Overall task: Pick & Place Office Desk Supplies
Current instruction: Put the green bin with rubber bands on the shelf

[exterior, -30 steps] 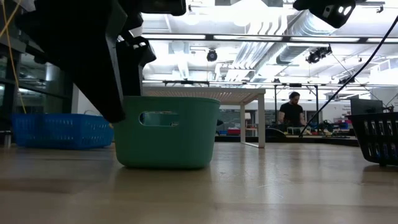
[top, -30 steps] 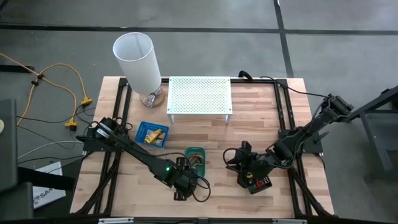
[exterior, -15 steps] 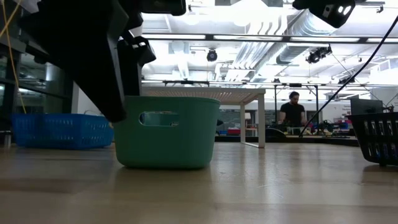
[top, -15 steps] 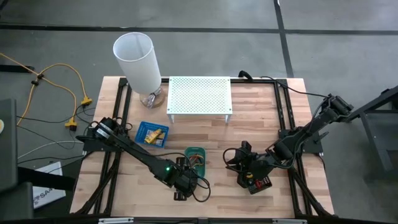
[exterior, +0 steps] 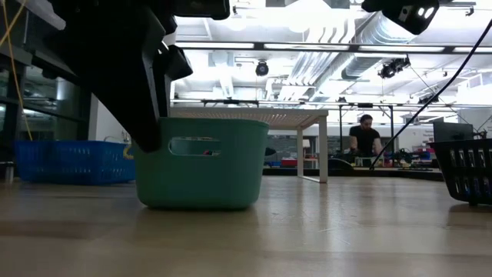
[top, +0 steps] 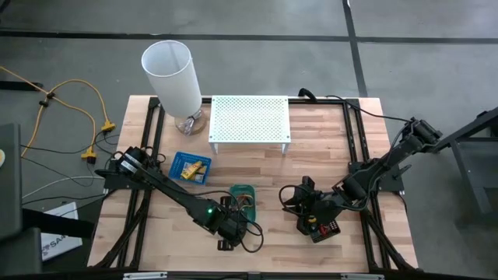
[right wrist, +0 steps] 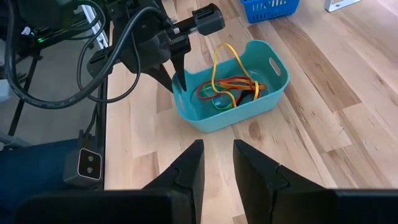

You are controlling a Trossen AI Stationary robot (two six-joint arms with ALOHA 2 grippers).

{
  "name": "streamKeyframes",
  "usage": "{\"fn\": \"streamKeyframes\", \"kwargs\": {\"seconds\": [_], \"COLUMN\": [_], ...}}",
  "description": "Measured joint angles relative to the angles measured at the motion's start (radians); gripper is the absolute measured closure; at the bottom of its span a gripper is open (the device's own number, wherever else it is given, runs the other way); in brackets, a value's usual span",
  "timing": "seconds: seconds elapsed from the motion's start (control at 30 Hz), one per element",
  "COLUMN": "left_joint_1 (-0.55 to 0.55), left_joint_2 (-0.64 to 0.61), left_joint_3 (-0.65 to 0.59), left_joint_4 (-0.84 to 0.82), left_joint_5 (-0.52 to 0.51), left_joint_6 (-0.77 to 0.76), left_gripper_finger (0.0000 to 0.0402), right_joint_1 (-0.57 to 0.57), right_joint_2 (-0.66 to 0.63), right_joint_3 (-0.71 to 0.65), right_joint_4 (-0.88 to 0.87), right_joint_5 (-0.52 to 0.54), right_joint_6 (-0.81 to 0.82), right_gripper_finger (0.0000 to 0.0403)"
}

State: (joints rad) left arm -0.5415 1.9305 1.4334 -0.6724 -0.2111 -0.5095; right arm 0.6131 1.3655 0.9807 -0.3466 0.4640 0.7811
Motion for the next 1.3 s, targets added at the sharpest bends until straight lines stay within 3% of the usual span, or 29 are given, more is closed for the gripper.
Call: {"fn": "streamKeyframes", "kwargs": {"seconds": [0.23, 0.87, 1.3], "left_joint_1": [0.000, 0.002, 0.011], "left_joint_2": [0.000, -0.012, -0.043], "left_joint_3": [0.000, 0.000, 0.154], "left_joint_4": [-0.004, -0.024, -0.274], "left_joint_5": [0.000, 0.001, 0.004], "left_joint_6": [0.000, 0.091, 0.149], "left_gripper_finger": [0.0394, 0.0400, 0.0400], "right_joint_1": [0.000, 0.000, 0.000], "right_joint_2": [0.000, 0.000, 0.000], "right_joint_3": [0.000, 0.000, 0.000], "right_joint_4": [0.000, 0.000, 0.000], "right_joint_5": [0.000, 0.000, 0.000], "right_joint_6": [0.000, 0.000, 0.000], "right_gripper_finger": [0.0330, 0.0330, 0.0330]}}
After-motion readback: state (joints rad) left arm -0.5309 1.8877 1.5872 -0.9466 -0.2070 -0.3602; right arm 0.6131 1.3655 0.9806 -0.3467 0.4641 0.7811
